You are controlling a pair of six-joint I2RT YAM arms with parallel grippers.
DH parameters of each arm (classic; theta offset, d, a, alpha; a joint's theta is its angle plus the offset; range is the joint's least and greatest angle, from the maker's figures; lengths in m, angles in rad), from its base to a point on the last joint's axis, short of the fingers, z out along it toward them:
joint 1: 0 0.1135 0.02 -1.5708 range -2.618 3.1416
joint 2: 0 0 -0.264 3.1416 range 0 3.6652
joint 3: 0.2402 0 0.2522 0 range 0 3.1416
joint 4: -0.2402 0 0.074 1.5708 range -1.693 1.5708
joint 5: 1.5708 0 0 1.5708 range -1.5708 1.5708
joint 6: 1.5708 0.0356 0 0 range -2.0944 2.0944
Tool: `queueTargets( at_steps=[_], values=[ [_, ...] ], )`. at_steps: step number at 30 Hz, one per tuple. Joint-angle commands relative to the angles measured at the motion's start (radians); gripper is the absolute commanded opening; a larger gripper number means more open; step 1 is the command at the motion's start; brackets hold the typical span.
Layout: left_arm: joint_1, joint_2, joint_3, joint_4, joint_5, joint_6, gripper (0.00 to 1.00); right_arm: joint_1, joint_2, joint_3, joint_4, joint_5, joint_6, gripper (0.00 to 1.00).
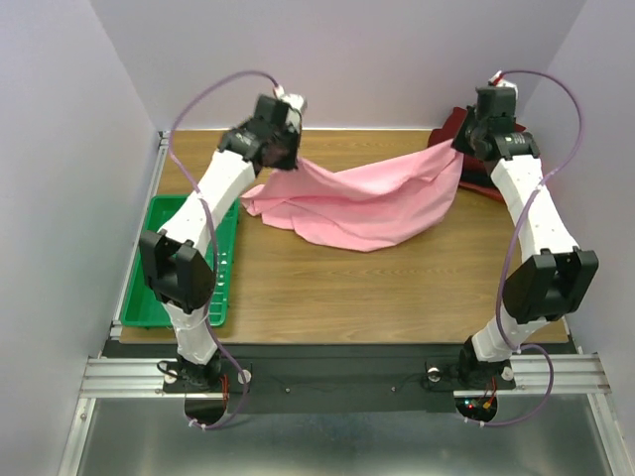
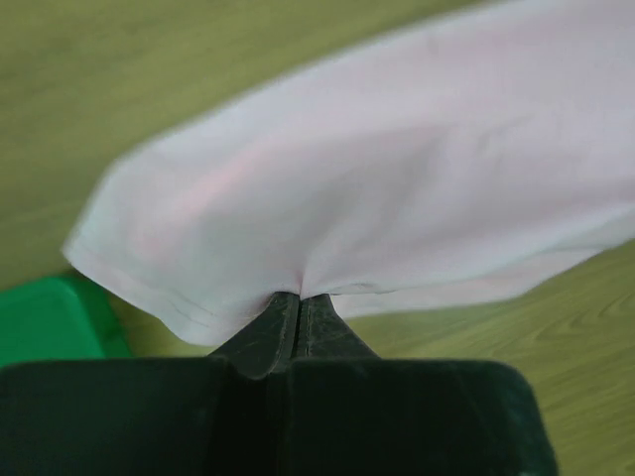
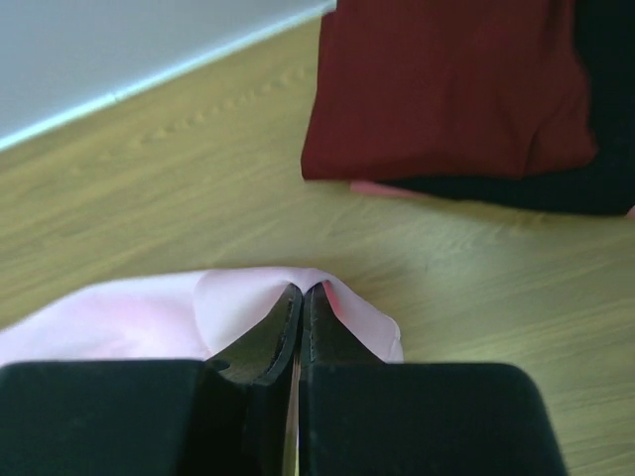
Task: Fold and stack the t-shirts
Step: Flatten the tshirt out
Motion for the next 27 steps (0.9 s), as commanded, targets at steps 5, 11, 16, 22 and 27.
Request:
queueTargets(
  at_steps=[5,11,16,22,27],
  values=[
    [0.133,0.064,0.529,-0.117,0.106,0.028,0.00,-0.005,-0.061,0.236,0.060,0.133,-0.117,0.00],
    [0.234,0.031,0.612,0.029,0.290,-0.040,0.00,-0.008,-0.041,0.403,0.091,0.187,-0.192,0.00],
    [0.257,-0.056,0.543,0.118,0.500,0.027,0.00,-0.006,-0.122,0.356,0.183,0.193,-0.262,0.00],
    [0.297,-0.164,0.502,0.069,0.655,0.060,0.00,-0.006,-0.339,0.208,0.377,0.172,-0.342,0.00],
    [0.340,-0.236,0.465,0.110,0.791,0.029,0.00,-0.006,-0.472,0.198,0.422,0.142,-0.391,0.00]
  ],
)
